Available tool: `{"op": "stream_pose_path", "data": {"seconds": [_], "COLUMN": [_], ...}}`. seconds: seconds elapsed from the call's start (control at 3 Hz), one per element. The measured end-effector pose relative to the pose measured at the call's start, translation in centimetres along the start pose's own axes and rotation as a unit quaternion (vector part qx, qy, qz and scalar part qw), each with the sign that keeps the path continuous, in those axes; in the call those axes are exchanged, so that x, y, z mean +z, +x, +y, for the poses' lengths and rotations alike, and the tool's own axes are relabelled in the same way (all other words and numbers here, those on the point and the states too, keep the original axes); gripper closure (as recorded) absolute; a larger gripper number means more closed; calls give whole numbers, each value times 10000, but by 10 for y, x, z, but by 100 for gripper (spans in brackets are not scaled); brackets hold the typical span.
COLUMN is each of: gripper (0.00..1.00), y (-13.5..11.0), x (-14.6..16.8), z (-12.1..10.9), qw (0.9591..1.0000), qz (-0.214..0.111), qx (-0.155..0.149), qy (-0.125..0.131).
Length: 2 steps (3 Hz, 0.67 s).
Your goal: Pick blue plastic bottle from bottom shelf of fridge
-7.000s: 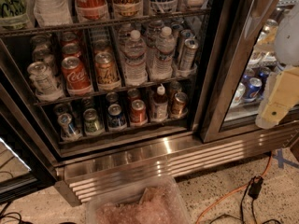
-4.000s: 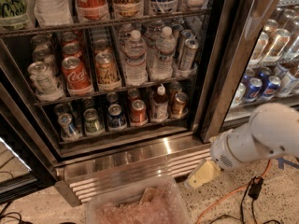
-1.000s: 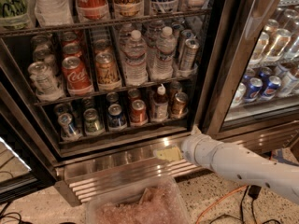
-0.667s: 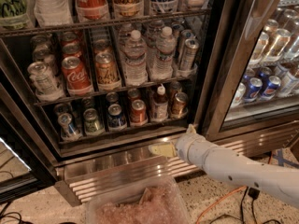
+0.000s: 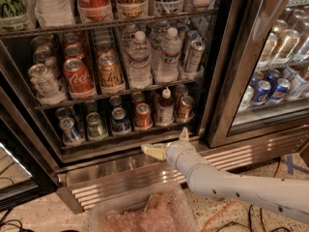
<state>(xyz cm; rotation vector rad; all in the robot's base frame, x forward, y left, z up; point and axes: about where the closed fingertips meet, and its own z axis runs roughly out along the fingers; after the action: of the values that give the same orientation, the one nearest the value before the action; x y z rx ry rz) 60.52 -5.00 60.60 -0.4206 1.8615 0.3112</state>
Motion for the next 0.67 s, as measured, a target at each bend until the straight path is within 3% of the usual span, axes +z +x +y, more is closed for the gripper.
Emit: {"op": "stream_pose_path", "data": {"seconds": [0.33, 0.67], "gripper": [0, 0], "y": [-13, -23], "x": [14, 19], "z": [-6, -15], "qw": [9976, 9907], "qz": [-556, -1002], "qx": [-156, -424], "qy": [380, 813]}}
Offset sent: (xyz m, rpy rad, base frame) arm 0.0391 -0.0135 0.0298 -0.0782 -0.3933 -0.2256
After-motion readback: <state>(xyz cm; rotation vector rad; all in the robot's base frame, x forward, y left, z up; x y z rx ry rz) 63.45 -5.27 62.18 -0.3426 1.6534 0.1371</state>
